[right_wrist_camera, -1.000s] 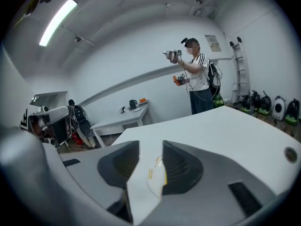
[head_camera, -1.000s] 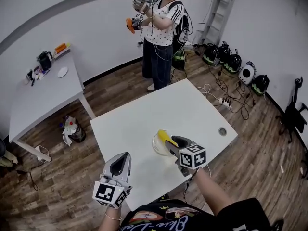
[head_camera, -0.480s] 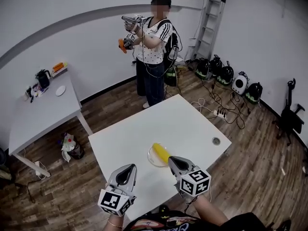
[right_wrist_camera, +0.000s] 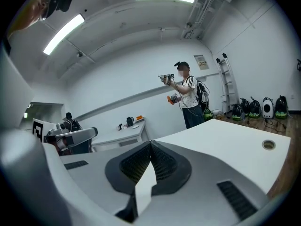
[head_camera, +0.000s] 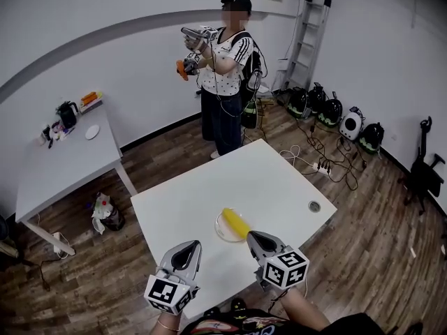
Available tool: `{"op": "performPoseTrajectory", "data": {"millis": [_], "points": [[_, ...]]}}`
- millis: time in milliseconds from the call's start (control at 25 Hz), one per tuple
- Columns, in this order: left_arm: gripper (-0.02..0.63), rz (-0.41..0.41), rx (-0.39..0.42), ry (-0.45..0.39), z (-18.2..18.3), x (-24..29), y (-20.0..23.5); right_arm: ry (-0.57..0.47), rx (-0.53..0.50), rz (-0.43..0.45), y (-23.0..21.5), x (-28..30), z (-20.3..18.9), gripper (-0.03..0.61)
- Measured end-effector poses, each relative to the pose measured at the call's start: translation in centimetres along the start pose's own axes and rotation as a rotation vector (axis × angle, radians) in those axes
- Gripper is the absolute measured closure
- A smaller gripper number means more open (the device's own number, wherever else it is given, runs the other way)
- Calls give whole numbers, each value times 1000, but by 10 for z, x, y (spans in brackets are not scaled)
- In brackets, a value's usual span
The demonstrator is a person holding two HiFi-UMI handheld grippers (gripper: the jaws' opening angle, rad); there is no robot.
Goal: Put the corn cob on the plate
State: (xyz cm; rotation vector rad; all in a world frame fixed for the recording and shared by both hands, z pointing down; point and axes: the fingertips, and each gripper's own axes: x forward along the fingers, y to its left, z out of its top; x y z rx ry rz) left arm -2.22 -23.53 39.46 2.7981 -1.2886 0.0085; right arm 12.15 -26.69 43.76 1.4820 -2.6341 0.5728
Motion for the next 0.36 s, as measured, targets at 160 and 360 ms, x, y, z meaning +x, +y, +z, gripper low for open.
{"op": "performPoseTrajectory", "data": {"millis": [160,360], "points": [[627,2,2,9,-2,-2,-3,-2,10,-1,-1,-4,-1,565],[627,12,7,12,0,-3,-3,-26,8,3,-3,-4,10,565]]}}
